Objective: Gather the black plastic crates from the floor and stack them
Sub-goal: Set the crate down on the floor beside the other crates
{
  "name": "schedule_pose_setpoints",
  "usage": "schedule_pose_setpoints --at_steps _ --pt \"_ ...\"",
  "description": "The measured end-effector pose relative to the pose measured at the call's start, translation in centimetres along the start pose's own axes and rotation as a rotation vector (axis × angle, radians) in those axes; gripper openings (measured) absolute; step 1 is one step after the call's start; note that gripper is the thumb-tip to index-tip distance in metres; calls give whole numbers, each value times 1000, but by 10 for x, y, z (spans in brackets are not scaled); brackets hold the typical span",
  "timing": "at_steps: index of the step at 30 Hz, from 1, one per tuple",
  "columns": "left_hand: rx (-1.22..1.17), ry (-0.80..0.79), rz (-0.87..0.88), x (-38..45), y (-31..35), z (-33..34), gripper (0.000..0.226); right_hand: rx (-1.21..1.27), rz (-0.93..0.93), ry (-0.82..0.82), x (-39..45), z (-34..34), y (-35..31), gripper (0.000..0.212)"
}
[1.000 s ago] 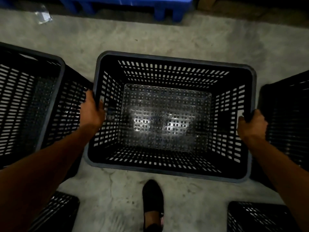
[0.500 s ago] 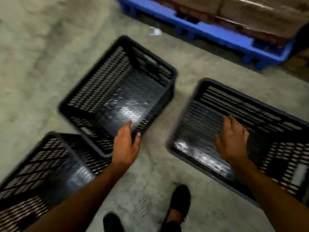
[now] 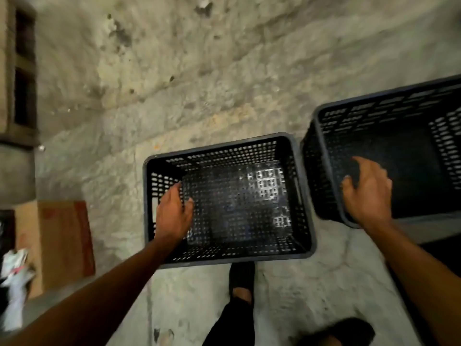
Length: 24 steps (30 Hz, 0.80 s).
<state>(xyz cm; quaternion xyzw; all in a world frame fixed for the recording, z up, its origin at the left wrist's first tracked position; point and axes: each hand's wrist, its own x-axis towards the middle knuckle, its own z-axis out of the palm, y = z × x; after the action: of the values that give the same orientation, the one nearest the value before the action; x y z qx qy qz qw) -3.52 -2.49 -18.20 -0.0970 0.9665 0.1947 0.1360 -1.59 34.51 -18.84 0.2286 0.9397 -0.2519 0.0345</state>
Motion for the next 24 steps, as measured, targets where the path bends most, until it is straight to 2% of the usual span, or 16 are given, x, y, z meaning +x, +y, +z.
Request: schedule_pose_setpoints --at_steps 2,5,7,10,12,15,17,19,24 --pt "-6 19 -84 9 -40 -6 46 -2 -42 -4 7 25 -26 44" --pt "-26 6 -168 21 -86 -7 48 -43 17 -63 14 57 -47 43" --pt "-25 -9 -239 30 -113 0 58 -81 75 -150 18 78 -50 47" --pt "-109 -117 -438 43 -147 19 77 -44 227 -269 15 111 -50 55" --pt "-237 -162 -549 51 -159 30 63 59 378 -313 6 125 -49 53" --pt "-426 -130 -659 70 -171 42 33 154 539 -301 1 143 -45 46" --pt "-584 -139 -734 82 -176 43 27 205 598 -302 1 144 -44 44" --pt "-628 -134 -760 91 -184 38 29 237 586 -272 -2 143 -49 40" --pt "-498 -24 -697 88 -190 -8 27 214 416 -128 -5 118 -90 34"
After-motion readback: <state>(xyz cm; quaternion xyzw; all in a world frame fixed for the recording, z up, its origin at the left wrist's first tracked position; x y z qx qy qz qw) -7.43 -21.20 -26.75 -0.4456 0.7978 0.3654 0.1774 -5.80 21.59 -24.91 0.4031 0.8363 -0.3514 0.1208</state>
